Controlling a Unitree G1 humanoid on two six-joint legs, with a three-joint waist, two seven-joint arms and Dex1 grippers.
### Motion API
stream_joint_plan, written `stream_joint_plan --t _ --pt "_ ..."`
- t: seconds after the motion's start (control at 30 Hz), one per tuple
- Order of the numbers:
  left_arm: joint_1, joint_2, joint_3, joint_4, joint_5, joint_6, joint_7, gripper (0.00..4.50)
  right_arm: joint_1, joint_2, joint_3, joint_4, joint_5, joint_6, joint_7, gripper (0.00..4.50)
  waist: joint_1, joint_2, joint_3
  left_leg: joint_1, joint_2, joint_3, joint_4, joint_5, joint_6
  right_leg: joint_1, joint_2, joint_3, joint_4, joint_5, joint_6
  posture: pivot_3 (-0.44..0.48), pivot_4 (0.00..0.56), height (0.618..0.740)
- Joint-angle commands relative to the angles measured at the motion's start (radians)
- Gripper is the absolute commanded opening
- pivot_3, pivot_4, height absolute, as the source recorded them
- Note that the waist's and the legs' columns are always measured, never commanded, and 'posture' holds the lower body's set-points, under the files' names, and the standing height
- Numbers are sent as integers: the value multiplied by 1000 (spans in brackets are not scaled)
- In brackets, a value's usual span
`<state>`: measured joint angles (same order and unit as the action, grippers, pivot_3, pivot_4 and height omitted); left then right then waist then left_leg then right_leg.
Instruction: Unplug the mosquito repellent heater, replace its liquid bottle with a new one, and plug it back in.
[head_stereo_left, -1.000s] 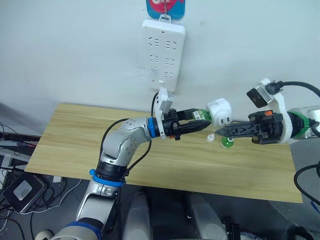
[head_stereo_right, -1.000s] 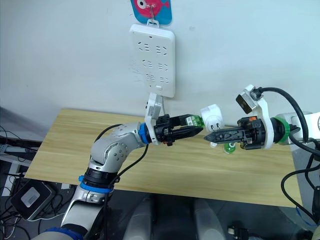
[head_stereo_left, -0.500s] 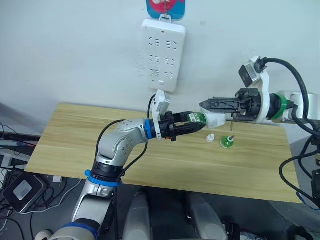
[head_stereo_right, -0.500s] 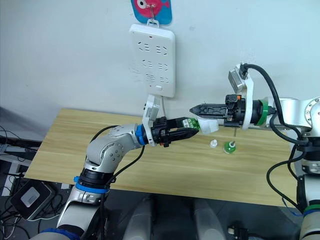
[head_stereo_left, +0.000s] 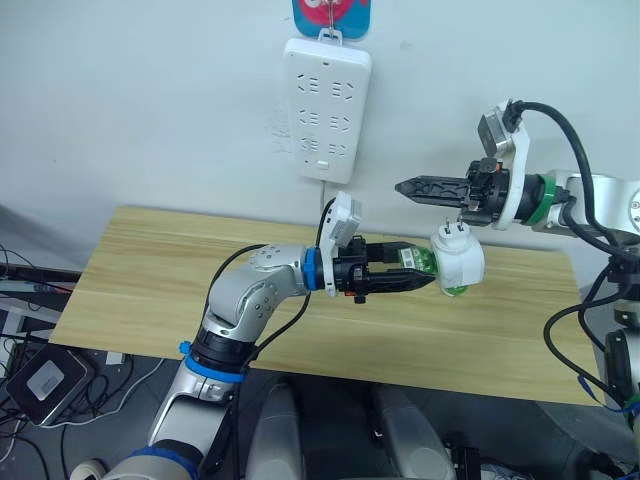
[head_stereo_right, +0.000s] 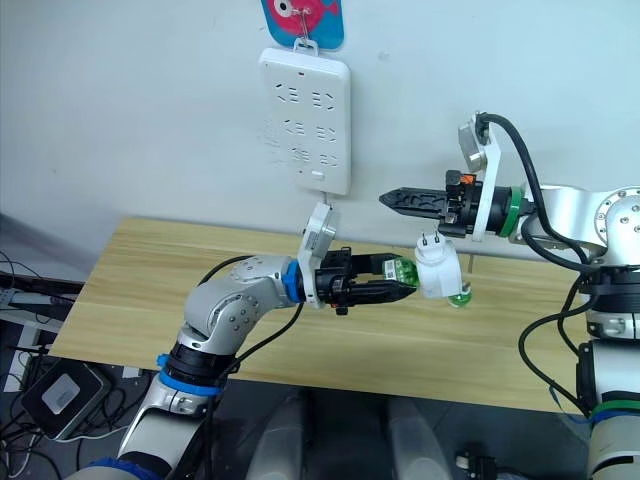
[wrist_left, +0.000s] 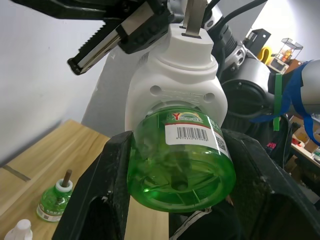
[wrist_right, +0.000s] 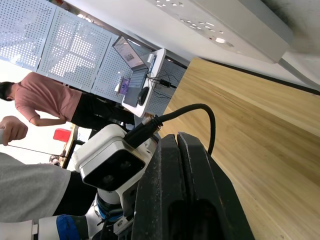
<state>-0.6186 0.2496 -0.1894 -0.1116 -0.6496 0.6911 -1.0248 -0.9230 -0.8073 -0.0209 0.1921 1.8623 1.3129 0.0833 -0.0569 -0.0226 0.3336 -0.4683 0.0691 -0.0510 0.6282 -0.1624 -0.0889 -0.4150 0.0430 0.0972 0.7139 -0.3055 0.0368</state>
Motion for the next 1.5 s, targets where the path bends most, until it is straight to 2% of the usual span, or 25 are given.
stream_joint_plan --t 0.03,0.13,0.23,0.3,0.37,0.47,0.6,0.9,1.27,1.37,1.43,1.5 --pt "8 3 12 -27 -12 -15 -7 2269 -38 -67 -83 -10 52 13 37 45 0 0 0 0 0 0 0 0 0 0 0 0 0 0 0 -86 293 740" --pt "23 23 26 -30 -20 -16 -14 2269 -27 -144 -110 -50 -57 43 121 45 0 0 0 0 0 0 0 0 0 0 0 0 0 0 0 -103 289 740" --pt "31 57 53 -31 -42 0 -28 2269 96 -261 -138 -161 -252 50 324 661 6 0 0 0 0 -1 -1 0 0 0 0 -1 -1 -1 1 -115 289 740" --pt "32 79 75 -27 -65 20 -40 2269 239 -366 -116 -282 -465 -86 563 1294 7 0 0 0 0 -1 -1 0 0 0 0 -1 -1 -1 1 -120 290 740" --pt "30 102 110 -26 -114 66 -49 2269 360 -408 -114 -381 -597 -197 730 1973 2 1 0 0 -1 0 -1 0 0 -1 -1 0 -1 -2 2 -135 285 740" --pt "21 151 150 -22 -184 151 -81 2269 430 -354 -152 -468 -593 -224 788 3102 -18 1 -1 1 -1 1 0 0 0 -1 -1 0 0 -3 5 -140 287 740" --pt "-16 257 151 8 -230 245 -178 2269 447 -244 -168 -521 -539 -212 746 4468 -35 1 -1 2 0 0 0 0 0 0 -1 0 3 -3 6 -141 288 740" --pt "-77 273 135 38 -214 254 -202 2269 390 -91 -135 -549 -437 -140 586 4468 -28 1 -1 1 -3 0 1 2 2 1 -4 0 1 -2 7 -135 297 740" --pt "-102 260 127 40 -224 273 -203 2269 356 57 -73 -602 -473 -175 508 4468 -27 1 -1 1 -3 0 1 2 2 1 -4 -1 2 -2 7 -130 299 740" --pt "-97 269 126 36 -225 277 -210 2269 358 89 -79 -605 -458 -177 481 3953 -27 1 -1 1 -3 0 1 2 2 1 -4 -1 2 -2 7 -131 298 740" --pt "-95 277 124 36 -222 277 -218 2269 365 93 -87 -608 -439 -171 472 3269 -28 1 -1 1 -3 0 1 2 2 1 -4 0 2 -2 7 -131 298 740" --pt "-93 282 122 37 -218 274 -225 2269 371 98 -98 -605 -405 -167 451 3116 -28 1 -1 1 -3 0 0 2 2 1 -4 -1 2 -2 7 -133 296 740"
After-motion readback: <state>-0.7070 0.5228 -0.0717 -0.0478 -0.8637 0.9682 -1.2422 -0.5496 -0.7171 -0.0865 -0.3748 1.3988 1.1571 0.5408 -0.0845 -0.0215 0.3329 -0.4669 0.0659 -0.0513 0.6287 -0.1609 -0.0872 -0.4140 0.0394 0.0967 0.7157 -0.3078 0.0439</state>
